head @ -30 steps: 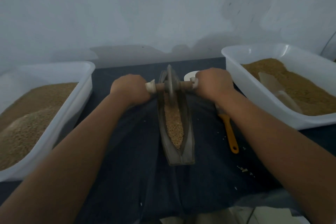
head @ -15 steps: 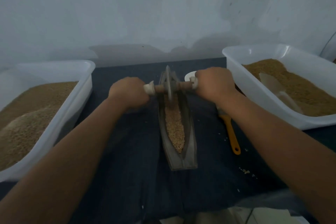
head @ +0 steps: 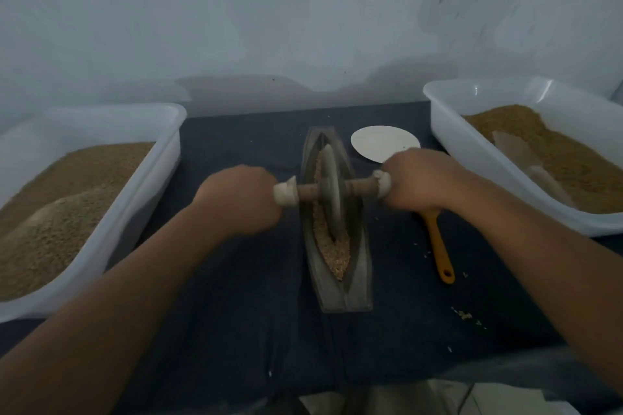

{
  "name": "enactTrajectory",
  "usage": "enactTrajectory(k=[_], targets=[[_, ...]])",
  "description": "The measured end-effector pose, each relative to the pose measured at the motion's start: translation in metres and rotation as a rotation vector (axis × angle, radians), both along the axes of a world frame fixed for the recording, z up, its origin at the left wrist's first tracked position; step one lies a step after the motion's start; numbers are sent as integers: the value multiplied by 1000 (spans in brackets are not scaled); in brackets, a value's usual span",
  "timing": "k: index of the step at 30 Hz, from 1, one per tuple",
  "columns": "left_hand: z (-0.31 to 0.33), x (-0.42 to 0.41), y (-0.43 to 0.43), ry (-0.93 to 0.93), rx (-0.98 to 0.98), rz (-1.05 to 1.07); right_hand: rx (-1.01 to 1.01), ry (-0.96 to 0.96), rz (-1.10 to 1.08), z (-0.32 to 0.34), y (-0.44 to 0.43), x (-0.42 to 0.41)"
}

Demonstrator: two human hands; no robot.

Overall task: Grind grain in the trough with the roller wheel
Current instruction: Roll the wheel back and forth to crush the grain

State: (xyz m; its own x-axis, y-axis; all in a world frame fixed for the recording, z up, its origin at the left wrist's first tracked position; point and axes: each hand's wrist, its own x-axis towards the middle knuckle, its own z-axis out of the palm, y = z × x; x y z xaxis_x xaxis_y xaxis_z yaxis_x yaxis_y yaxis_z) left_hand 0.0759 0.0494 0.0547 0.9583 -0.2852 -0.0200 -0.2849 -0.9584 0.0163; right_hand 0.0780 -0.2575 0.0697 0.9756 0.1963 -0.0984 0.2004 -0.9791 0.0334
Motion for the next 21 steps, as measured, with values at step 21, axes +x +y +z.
enactTrajectory(k=[21], targets=[[6, 24, -12, -186, 87, 29, 16, -271, -77, -14, 5, 3]])
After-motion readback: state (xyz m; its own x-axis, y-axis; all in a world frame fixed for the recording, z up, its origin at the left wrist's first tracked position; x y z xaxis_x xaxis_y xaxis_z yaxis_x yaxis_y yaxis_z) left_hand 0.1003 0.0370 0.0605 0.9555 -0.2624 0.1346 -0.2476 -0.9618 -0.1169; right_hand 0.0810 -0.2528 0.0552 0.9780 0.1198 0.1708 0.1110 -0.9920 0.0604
